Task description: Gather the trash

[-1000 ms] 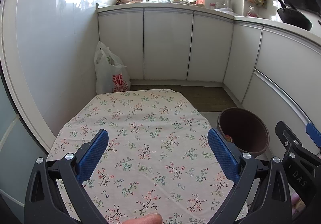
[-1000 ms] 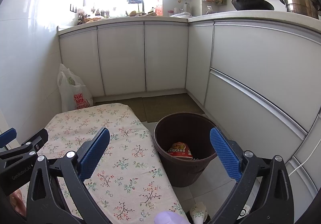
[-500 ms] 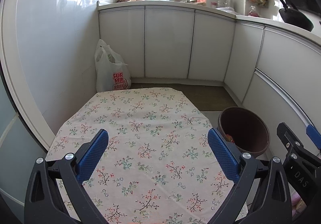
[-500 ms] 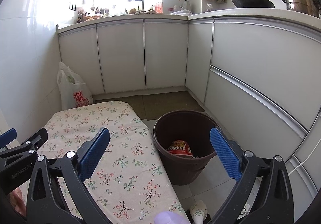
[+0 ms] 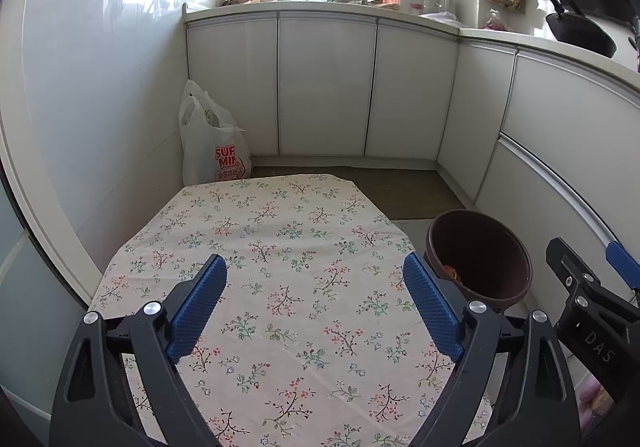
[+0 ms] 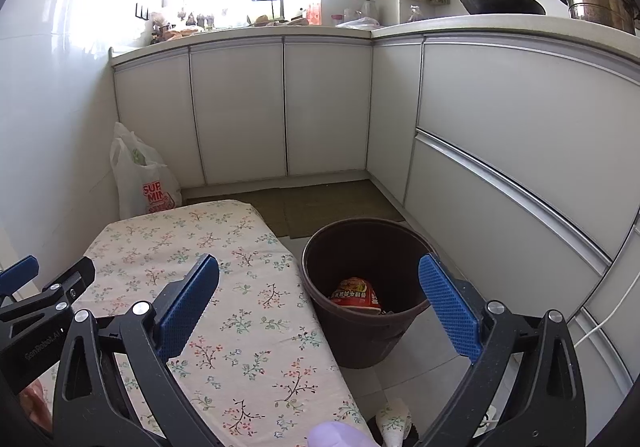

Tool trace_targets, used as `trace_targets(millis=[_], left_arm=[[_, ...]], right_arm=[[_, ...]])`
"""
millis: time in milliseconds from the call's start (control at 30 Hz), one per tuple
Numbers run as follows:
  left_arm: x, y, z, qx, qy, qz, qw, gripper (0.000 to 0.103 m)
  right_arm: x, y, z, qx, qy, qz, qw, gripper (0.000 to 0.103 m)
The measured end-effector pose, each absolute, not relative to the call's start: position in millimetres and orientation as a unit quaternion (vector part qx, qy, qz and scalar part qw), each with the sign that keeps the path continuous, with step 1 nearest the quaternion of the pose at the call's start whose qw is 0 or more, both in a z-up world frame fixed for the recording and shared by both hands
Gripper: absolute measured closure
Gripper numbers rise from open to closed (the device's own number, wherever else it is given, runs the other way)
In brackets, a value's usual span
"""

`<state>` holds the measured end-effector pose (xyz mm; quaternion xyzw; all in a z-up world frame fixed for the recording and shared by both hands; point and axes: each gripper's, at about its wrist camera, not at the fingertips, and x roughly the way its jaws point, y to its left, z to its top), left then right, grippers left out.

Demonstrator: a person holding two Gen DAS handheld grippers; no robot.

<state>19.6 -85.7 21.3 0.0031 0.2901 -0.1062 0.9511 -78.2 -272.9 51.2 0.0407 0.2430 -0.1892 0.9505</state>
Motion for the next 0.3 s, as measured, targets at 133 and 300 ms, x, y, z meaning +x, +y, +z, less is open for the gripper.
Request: trace_targets(millis=[133, 300], left_arm=[[18.1, -84.2, 24.8, -0.006, 0.289, -0.111, 0.951, 0.013], [16.5, -85.0, 25.0, -0.010, 0.289, -0.114, 0.950, 0.010]], right_arm=[[-78.5, -271.9, 50.9, 0.040, 0.244, -0.191, 0.950, 0.007], [-77.6, -271.8, 51.1, 0.039, 0.245, -0.191, 0.950, 0.007]])
